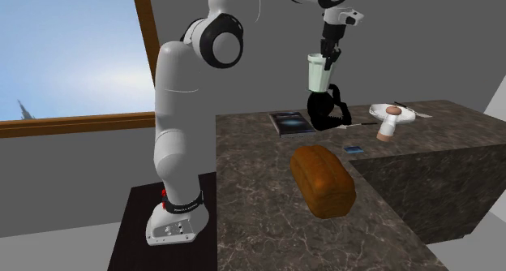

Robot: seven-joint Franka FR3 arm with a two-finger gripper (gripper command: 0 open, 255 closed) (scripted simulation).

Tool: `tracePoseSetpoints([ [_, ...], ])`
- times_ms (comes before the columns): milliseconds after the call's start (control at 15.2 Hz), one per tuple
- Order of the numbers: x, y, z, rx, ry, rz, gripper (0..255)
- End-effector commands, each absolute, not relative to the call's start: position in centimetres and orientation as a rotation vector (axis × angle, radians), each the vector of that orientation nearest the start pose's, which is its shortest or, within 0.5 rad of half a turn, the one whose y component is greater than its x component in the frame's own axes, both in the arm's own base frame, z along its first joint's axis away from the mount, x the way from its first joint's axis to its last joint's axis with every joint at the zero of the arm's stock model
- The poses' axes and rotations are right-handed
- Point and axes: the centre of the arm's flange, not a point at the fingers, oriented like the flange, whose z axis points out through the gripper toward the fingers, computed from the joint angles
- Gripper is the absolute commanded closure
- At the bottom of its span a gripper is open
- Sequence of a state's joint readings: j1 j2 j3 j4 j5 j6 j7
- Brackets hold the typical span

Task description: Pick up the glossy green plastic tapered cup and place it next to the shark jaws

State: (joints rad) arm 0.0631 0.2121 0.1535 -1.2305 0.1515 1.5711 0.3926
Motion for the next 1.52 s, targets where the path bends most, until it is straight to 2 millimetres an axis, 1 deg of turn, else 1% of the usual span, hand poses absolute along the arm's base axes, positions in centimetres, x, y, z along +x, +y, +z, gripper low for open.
tracePoseSetpoints([
  [0, 60.6, 13.6, 65.5, -2.914, 0.25, -0.106, 255],
  [1452, 60.6, 13.6, 53.9, -2.914, 0.25, -0.106, 255],
])
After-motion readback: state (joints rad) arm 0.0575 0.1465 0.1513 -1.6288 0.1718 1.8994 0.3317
